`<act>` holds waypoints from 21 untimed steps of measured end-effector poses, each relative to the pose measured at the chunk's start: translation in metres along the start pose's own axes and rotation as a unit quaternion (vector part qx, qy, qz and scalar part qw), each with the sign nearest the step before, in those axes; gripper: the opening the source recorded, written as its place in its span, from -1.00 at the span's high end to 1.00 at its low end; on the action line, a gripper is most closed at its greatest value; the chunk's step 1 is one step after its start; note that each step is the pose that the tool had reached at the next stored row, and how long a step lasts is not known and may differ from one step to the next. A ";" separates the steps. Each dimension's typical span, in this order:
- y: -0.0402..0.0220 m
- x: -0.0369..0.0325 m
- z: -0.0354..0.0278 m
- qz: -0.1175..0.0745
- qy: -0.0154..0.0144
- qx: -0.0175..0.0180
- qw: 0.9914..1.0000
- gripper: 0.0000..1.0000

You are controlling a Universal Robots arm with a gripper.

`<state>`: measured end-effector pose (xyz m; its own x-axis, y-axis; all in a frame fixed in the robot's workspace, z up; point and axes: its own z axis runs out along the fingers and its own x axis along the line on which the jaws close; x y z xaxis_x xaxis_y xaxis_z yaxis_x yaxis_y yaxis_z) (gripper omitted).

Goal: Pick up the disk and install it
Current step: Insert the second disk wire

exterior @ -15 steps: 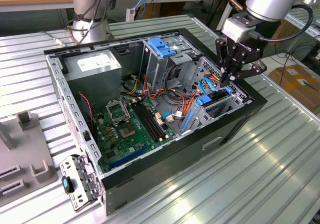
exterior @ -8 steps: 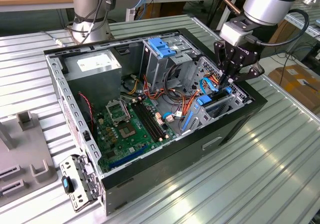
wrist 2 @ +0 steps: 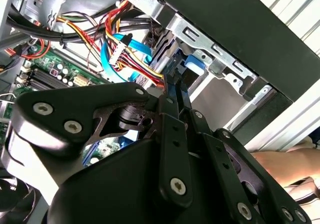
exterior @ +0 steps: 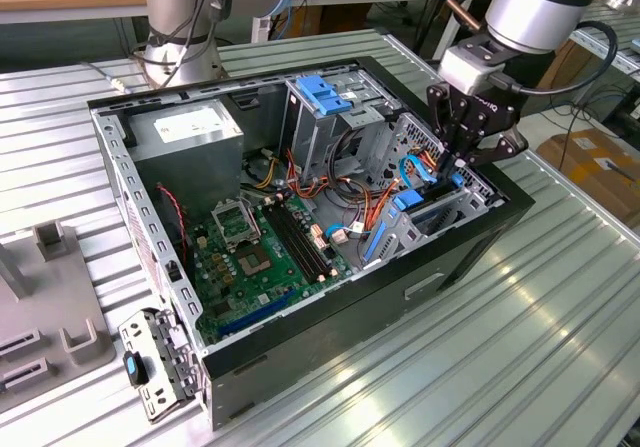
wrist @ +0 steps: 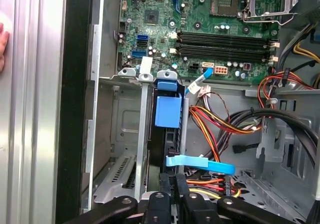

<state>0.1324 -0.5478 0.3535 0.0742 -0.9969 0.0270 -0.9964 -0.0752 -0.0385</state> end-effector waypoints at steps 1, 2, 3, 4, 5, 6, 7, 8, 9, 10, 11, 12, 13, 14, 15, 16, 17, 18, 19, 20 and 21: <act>0.0002 0.0002 0.0011 0.001 0.000 0.000 1.000 0.67; 0.0003 0.0002 0.0020 0.001 0.000 0.000 1.000 0.67; 0.0006 0.0002 0.0025 0.002 0.000 0.000 1.000 0.67; 0.0007 0.0002 0.0025 0.002 0.000 0.000 1.000 0.67; 0.0007 0.0002 0.0026 0.002 0.000 0.000 1.000 0.67; 0.0007 0.0002 0.0026 0.002 0.000 0.000 1.000 0.67; 0.0010 0.0001 0.0028 0.002 0.000 0.000 1.000 0.67; 0.0011 0.0001 0.0028 0.002 0.000 0.000 1.000 0.67; 0.0011 0.0001 0.0030 0.003 0.000 0.000 1.000 0.67; 0.0011 0.0001 0.0033 0.003 0.000 0.000 1.000 0.67; 0.0011 0.0001 0.0036 0.004 0.000 0.000 1.000 0.67; 0.0011 0.0001 0.0037 0.005 0.000 0.000 1.000 0.67; 0.0011 0.0001 0.0038 0.006 0.000 0.000 1.000 0.67; 0.0011 0.0001 0.0038 0.006 0.000 0.000 1.000 0.67; 0.0011 0.0001 0.0038 0.006 0.000 0.000 1.000 0.67; 0.0011 0.0001 0.0038 0.006 0.000 0.000 1.000 0.67; 0.0011 0.0001 0.0039 0.006 0.000 0.000 1.000 0.67; 0.0011 0.0001 0.0043 0.006 0.000 0.000 1.000 0.67; 0.0011 0.0001 0.0047 0.006 0.000 0.000 1.000 0.67; 0.0011 0.0001 0.0049 0.006 0.000 0.000 1.000 0.67; 0.0012 0.0001 0.0055 0.006 0.000 0.000 1.000 0.67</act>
<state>0.1315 -0.5481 0.3480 0.0631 -0.9977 0.0259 -0.9972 -0.0640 -0.0386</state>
